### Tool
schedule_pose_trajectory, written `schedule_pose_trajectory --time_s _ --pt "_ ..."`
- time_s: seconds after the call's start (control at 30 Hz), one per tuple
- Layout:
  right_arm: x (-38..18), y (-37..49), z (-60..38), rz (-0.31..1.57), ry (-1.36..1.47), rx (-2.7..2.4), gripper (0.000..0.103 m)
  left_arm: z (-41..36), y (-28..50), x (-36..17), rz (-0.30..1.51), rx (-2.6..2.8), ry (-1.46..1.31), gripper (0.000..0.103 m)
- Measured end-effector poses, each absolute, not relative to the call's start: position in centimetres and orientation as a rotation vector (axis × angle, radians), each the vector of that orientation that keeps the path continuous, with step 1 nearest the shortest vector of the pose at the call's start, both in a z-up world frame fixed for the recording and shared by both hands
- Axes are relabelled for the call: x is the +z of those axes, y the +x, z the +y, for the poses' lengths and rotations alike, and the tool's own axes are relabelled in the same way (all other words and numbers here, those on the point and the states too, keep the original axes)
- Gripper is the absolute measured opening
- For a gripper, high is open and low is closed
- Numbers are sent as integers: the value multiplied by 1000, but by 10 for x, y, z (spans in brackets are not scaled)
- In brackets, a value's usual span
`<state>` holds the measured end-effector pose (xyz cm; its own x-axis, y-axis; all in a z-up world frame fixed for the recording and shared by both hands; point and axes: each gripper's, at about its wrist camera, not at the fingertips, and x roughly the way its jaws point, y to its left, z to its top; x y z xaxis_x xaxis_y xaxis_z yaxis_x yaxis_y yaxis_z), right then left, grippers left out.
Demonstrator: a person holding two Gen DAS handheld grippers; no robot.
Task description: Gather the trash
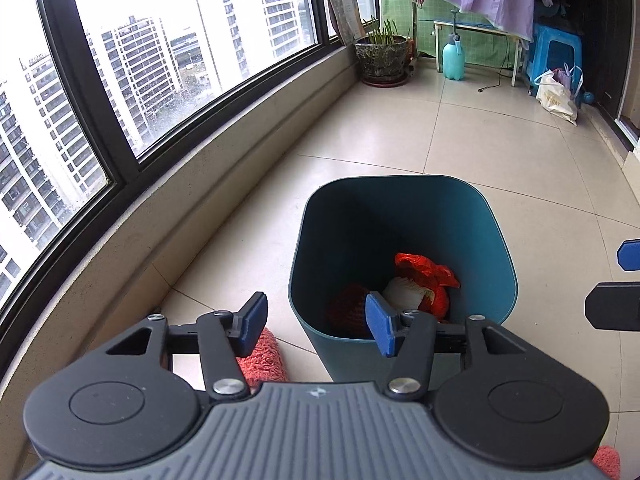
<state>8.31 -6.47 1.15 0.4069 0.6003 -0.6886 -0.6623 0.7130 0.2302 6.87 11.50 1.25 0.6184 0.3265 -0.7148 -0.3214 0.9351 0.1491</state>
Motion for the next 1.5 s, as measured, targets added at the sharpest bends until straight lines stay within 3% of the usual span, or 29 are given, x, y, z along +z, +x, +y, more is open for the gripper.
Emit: schedule_pose_trajectory --time_s 0.1,0.27,0.37,1.5 --pt "17 75 -70 802 -50 794 87 112 61 18 795 386 -1 54" --pt "20 65 -77 754 -7 789 98 110 49 29 755 382 -41 71" --pt "19 63 -79 728 4 763 101 107 43 32 743 369 -51 73" --pt "1 29 -74 509 11 588 103 72 19 25 706 250 -34 75"
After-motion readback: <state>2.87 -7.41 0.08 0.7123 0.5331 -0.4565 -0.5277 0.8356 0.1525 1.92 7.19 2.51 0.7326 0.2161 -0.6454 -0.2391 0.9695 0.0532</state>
